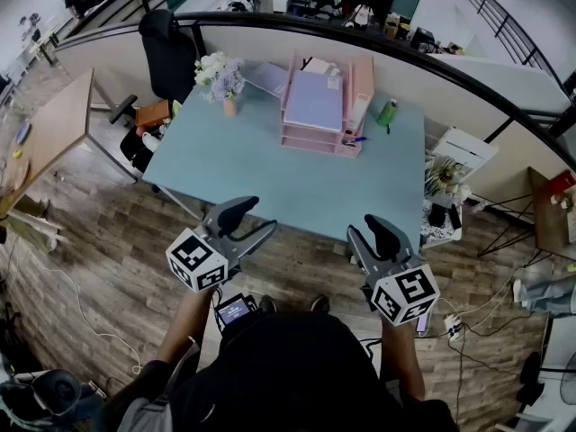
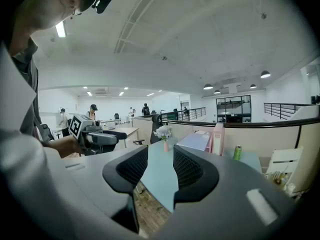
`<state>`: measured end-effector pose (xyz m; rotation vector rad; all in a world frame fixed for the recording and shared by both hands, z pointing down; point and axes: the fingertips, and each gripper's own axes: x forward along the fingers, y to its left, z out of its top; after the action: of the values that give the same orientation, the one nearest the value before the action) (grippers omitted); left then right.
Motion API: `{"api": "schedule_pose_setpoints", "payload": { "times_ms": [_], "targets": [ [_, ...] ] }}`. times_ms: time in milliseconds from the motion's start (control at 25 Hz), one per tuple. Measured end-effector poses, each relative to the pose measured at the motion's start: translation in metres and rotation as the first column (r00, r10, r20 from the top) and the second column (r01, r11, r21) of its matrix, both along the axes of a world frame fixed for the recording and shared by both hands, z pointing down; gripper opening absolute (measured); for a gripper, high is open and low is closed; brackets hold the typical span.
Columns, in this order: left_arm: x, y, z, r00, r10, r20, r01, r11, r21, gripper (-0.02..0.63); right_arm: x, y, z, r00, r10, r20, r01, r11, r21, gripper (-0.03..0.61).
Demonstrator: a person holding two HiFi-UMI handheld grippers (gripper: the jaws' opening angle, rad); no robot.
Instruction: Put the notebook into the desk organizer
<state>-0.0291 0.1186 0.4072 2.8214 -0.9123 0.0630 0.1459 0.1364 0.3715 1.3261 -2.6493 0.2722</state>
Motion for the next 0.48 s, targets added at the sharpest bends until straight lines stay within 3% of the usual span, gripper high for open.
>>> {"api": "schedule_pose_setpoints", "payload": {
  "times_ms": [480],
  "targets": [
    [-0.028, -0.011, 0.012, 1.000, 0.020, -0.018, -0.020, 1.000, -0.018, 0.264, -0.032, -0.014, 0.007, 1.000, 0.009, -0.010, -0.009, 1.000, -0.015, 0.149]
  ]
}}
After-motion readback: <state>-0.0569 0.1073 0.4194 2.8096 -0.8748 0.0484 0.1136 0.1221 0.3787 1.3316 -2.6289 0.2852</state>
